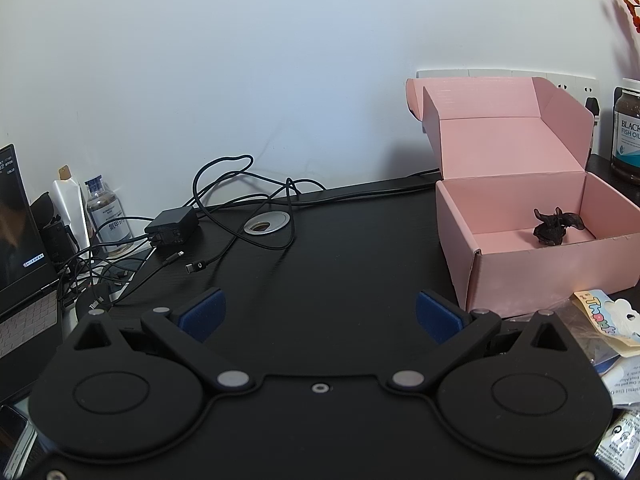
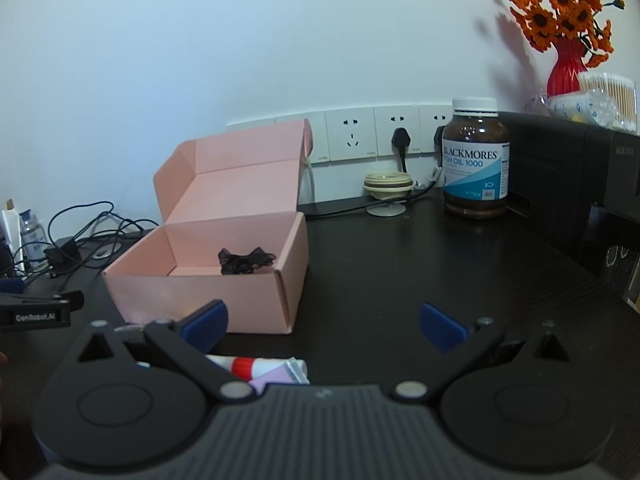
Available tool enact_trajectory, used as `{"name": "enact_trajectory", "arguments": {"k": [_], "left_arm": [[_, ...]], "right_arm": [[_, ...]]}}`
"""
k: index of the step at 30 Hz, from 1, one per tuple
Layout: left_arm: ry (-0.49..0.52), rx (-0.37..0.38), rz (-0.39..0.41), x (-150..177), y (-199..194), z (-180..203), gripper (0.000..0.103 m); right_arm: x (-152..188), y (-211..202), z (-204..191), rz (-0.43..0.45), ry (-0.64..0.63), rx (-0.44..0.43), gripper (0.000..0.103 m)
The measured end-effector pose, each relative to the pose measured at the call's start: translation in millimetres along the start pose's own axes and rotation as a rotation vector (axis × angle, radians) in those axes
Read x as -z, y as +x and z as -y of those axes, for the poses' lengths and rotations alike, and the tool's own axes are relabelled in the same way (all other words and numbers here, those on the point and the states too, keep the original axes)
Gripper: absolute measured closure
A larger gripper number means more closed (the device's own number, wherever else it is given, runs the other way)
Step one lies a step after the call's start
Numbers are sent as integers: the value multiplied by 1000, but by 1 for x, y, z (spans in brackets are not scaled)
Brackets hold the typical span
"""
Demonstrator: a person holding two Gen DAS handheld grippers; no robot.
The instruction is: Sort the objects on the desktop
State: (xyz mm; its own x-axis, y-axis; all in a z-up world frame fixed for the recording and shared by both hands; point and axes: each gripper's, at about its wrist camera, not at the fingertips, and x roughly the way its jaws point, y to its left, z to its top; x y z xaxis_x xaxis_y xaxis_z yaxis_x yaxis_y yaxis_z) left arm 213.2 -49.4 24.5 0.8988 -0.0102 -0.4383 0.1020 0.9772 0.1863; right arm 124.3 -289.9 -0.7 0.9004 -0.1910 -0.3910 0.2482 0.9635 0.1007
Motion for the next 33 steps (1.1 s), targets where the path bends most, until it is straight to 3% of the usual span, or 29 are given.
{"name": "enact_trajectory", "arguments": {"k": [27, 33], "left_arm": [[-4, -2, 0, 0, -1, -1, 0], [-4, -40, 7, 0, -3, -1, 0]], "right_arm": [[1, -1, -1, 5, 11, 21, 1], [1, -2, 0, 8, 20, 37, 1]]}}
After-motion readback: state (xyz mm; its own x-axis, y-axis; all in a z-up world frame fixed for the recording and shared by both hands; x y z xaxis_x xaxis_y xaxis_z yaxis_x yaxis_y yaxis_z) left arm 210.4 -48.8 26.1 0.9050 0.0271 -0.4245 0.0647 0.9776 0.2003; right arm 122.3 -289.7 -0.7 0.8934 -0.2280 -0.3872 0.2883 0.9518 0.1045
